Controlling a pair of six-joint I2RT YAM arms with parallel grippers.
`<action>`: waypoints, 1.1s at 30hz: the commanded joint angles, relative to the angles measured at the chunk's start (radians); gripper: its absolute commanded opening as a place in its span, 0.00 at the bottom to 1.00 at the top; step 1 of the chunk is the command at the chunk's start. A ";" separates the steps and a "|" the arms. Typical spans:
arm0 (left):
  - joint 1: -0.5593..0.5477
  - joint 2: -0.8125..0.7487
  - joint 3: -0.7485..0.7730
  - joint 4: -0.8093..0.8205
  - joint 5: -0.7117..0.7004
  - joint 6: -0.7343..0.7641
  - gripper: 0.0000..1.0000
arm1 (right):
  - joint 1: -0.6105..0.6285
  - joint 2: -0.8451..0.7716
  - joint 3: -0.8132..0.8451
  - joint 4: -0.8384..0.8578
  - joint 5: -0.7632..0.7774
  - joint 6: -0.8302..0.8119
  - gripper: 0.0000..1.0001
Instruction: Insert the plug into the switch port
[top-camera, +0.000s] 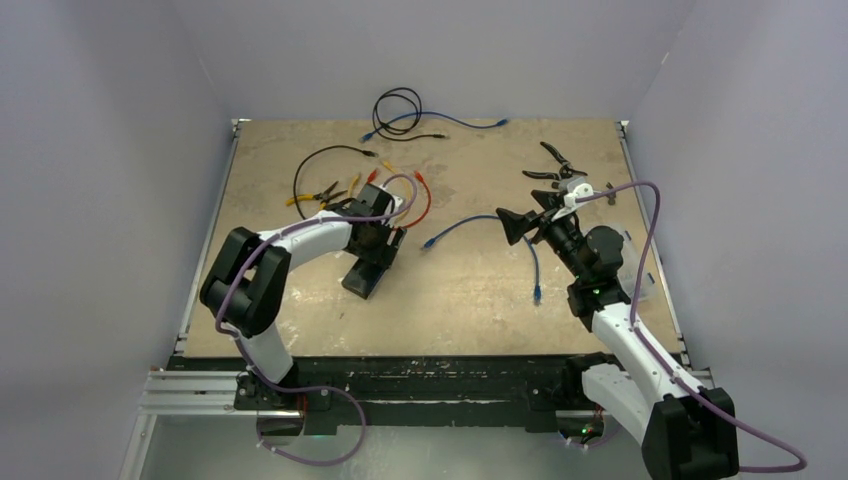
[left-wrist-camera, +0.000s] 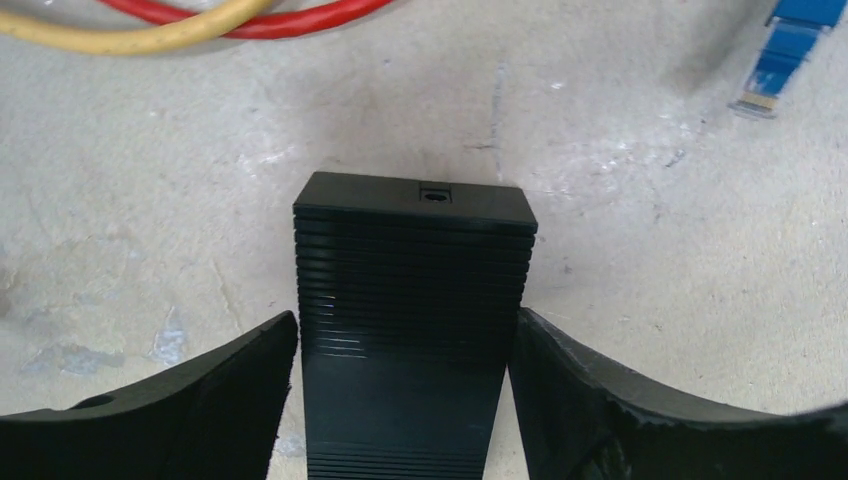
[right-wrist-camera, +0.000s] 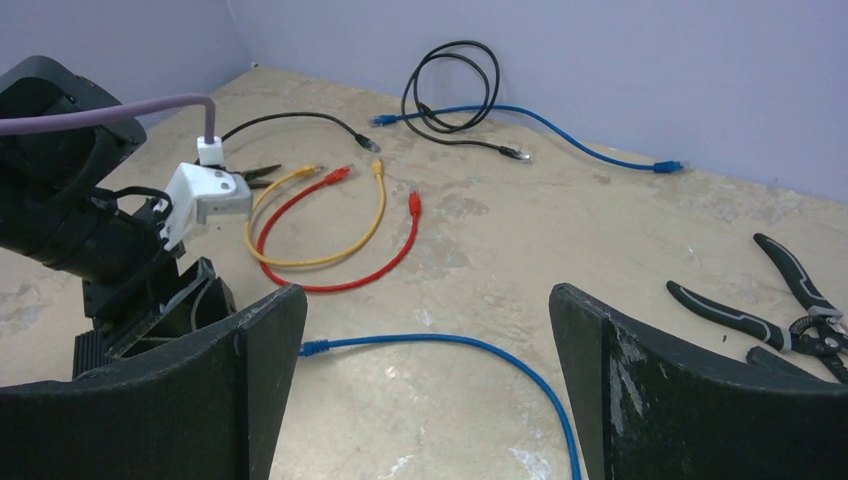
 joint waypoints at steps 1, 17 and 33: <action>0.030 -0.077 -0.031 0.047 -0.016 -0.042 0.77 | 0.008 -0.013 0.032 0.024 -0.009 0.005 0.94; 0.045 -0.205 0.005 0.036 0.030 -0.028 0.85 | 0.013 -0.008 0.043 0.012 -0.006 0.006 0.99; -0.138 0.049 0.193 0.207 0.085 -0.171 0.75 | 0.018 -0.003 0.050 -0.001 -0.003 0.010 0.99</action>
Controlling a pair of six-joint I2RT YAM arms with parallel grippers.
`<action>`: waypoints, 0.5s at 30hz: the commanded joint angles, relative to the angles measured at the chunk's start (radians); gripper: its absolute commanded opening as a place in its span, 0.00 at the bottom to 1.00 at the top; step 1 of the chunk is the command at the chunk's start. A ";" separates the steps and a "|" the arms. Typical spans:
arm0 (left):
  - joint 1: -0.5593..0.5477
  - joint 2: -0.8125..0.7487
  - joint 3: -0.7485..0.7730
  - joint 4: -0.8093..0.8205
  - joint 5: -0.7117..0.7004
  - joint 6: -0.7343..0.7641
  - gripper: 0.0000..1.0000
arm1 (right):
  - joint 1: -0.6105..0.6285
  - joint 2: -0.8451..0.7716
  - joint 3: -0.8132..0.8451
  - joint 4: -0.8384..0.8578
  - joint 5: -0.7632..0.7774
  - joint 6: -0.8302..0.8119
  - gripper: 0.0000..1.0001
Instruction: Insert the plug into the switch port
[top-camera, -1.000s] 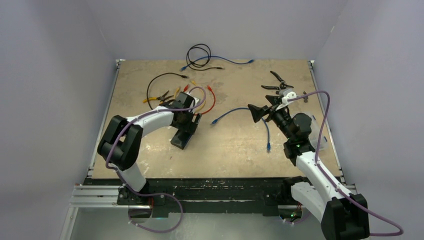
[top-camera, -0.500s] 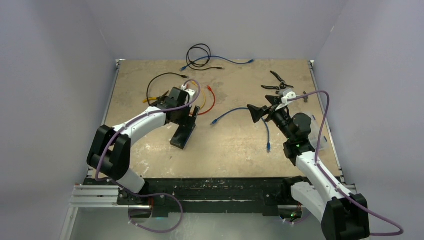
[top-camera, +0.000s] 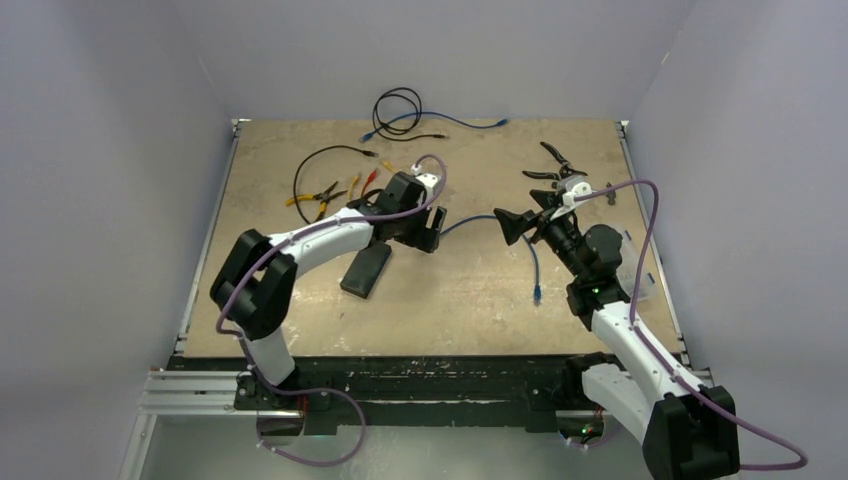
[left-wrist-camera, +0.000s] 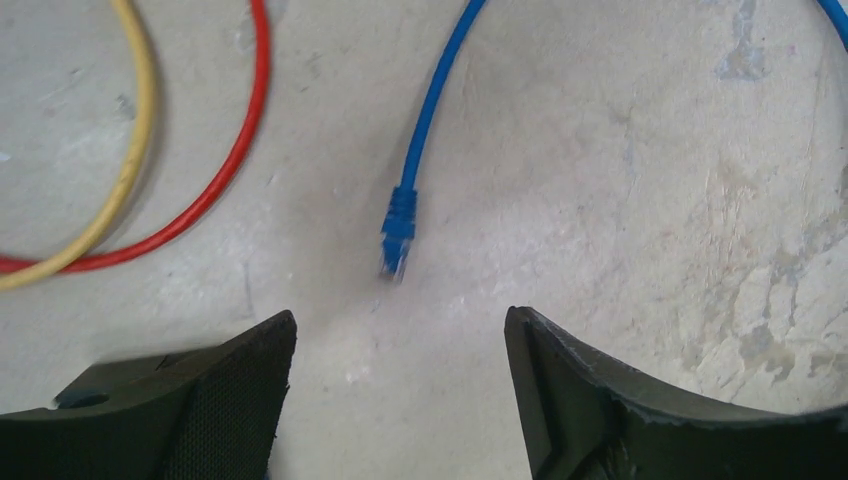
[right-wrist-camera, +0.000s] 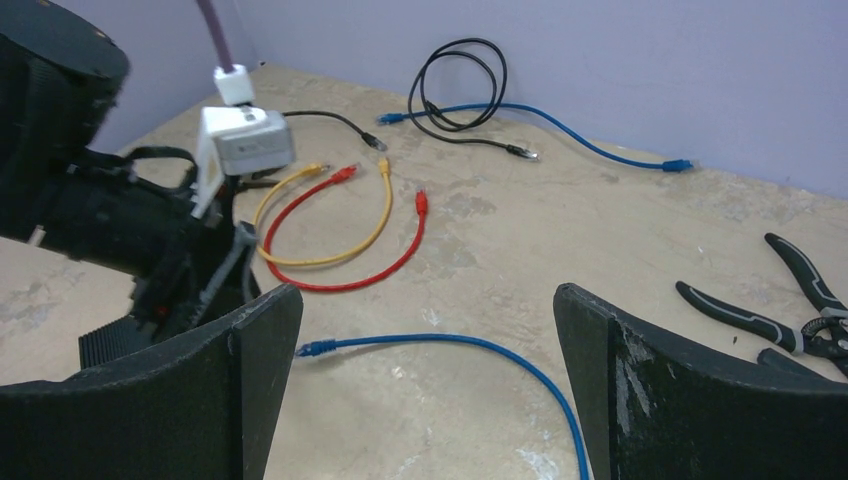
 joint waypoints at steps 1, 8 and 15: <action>-0.013 0.099 0.095 0.063 0.024 0.000 0.73 | 0.008 -0.012 0.041 0.003 -0.001 0.003 0.98; -0.015 0.208 0.169 0.066 0.110 0.016 0.60 | 0.010 -0.018 0.042 -0.004 0.010 -0.008 0.99; -0.014 0.268 0.195 0.040 0.128 0.011 0.50 | 0.010 -0.015 0.041 -0.006 0.015 -0.009 0.99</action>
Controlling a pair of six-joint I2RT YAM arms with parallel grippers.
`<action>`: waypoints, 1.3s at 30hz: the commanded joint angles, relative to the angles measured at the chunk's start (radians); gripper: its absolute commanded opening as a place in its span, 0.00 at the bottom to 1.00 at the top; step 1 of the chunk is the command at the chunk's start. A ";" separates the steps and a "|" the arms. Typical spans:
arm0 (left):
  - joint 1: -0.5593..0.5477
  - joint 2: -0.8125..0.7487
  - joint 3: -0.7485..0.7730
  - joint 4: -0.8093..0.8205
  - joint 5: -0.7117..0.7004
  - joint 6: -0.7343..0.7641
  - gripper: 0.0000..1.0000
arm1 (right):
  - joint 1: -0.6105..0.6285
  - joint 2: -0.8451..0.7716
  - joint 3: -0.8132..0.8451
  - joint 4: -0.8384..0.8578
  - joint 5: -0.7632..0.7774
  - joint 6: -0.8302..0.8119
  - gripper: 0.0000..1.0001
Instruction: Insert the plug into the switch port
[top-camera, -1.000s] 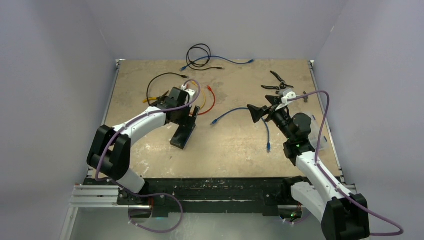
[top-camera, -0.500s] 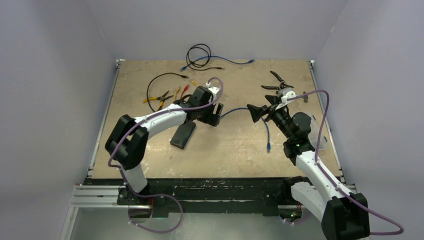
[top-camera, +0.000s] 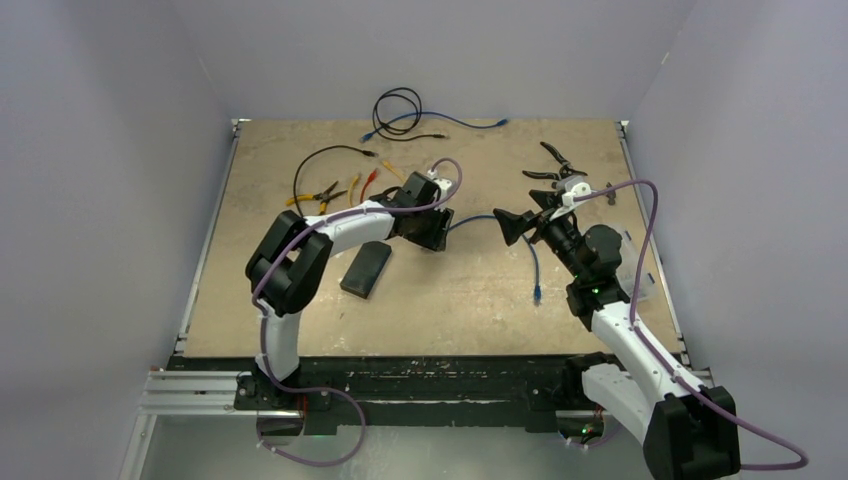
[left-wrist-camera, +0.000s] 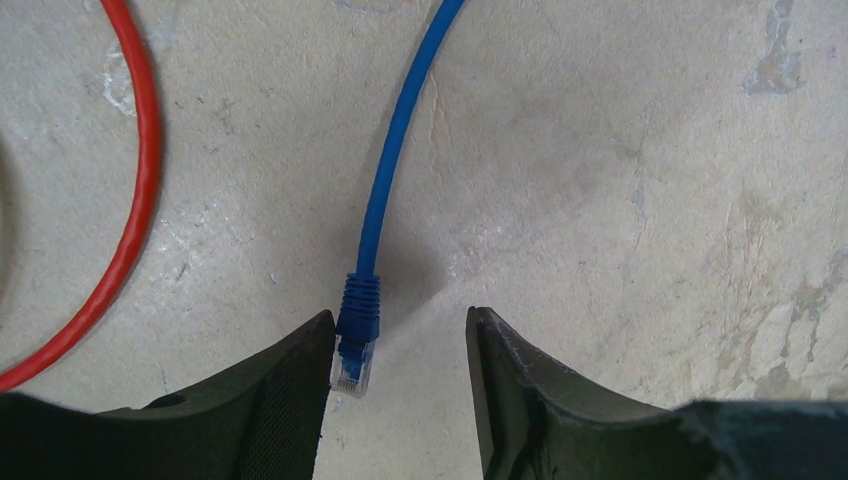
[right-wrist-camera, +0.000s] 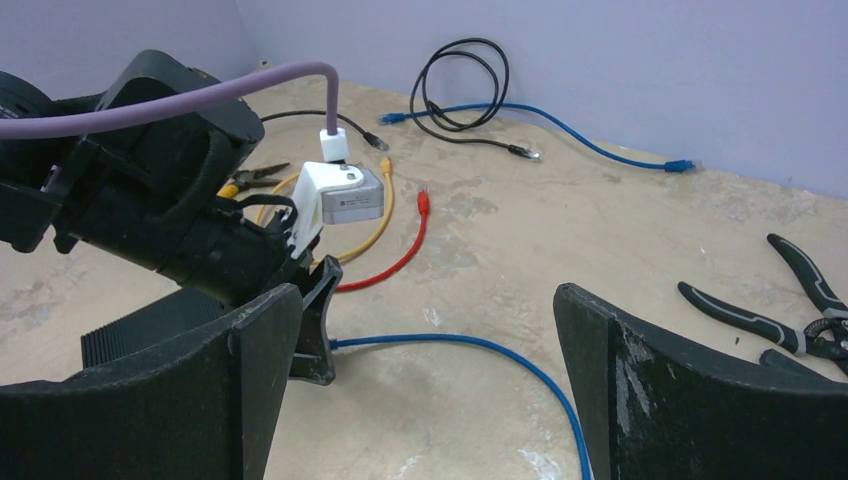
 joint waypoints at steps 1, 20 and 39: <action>0.002 0.016 0.035 0.006 0.028 0.006 0.49 | 0.003 -0.012 0.039 0.000 0.011 -0.009 0.99; 0.001 0.050 0.051 -0.047 -0.041 0.072 0.22 | 0.003 0.017 0.049 0.008 -0.001 -0.008 0.99; 0.114 -0.172 0.011 -0.203 0.309 0.102 0.00 | 0.008 0.012 0.053 0.022 -0.166 -0.313 0.99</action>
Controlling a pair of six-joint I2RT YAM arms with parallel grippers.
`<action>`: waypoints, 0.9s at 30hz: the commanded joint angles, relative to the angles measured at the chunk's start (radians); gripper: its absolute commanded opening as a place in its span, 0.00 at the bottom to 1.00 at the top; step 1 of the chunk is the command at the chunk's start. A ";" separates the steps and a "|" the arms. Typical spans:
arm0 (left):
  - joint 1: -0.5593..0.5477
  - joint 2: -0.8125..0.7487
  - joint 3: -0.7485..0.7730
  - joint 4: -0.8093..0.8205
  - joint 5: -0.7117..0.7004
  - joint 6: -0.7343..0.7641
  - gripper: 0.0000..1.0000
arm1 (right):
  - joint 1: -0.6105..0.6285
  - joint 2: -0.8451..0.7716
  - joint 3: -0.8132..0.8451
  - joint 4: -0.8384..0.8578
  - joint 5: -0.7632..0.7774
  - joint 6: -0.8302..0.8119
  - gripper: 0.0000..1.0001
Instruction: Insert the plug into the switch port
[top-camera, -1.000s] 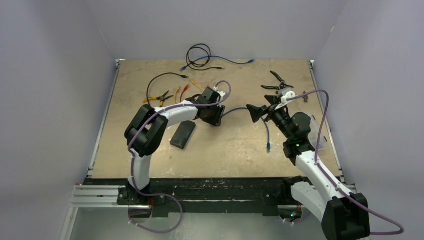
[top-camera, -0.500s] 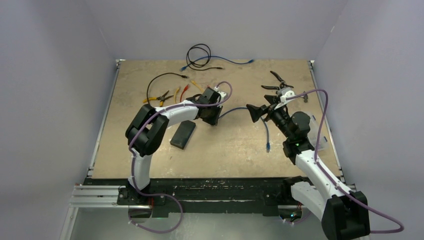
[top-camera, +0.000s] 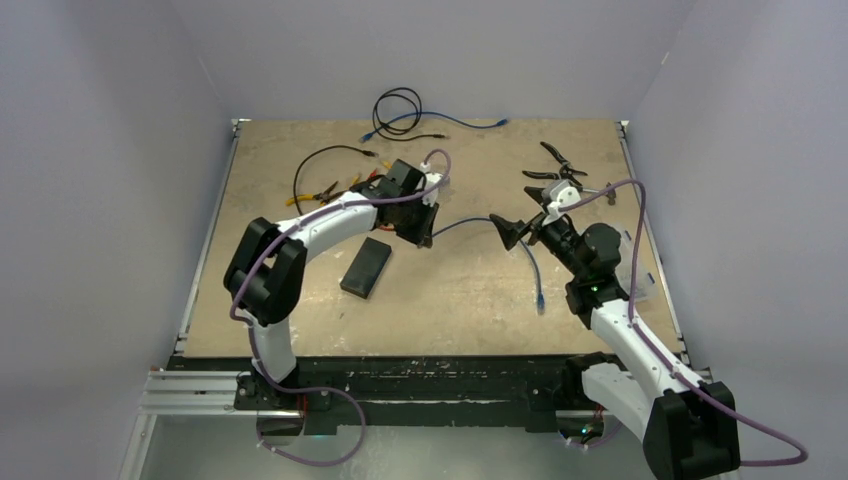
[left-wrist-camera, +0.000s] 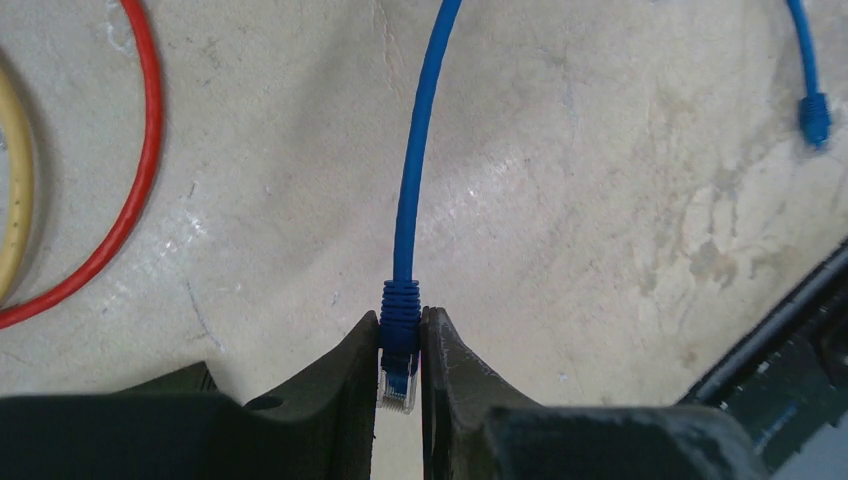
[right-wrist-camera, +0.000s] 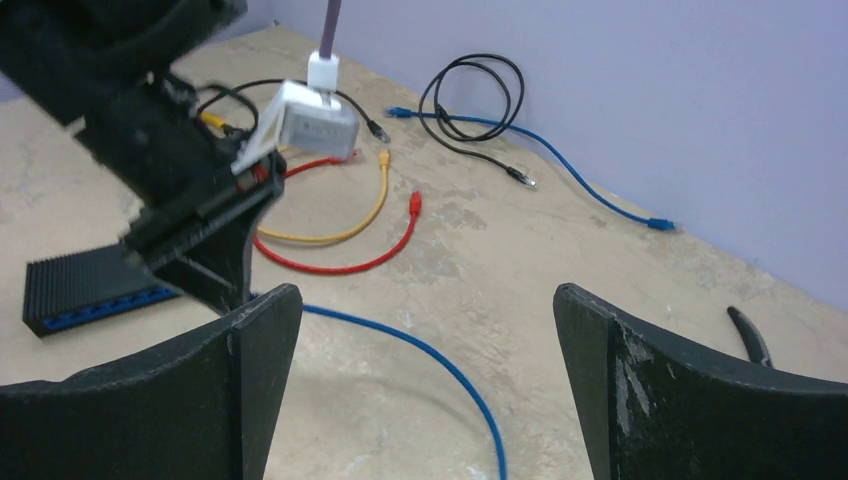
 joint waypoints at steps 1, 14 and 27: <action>0.101 -0.083 -0.020 -0.028 0.245 -0.008 0.00 | 0.011 -0.010 0.050 -0.011 -0.074 -0.162 0.99; 0.153 -0.170 0.005 -0.184 0.412 0.091 0.00 | 0.307 0.148 0.208 -0.231 0.055 -0.479 0.94; 0.149 -0.250 -0.012 -0.235 0.460 0.110 0.00 | 0.551 0.337 0.266 -0.259 0.261 -0.682 0.72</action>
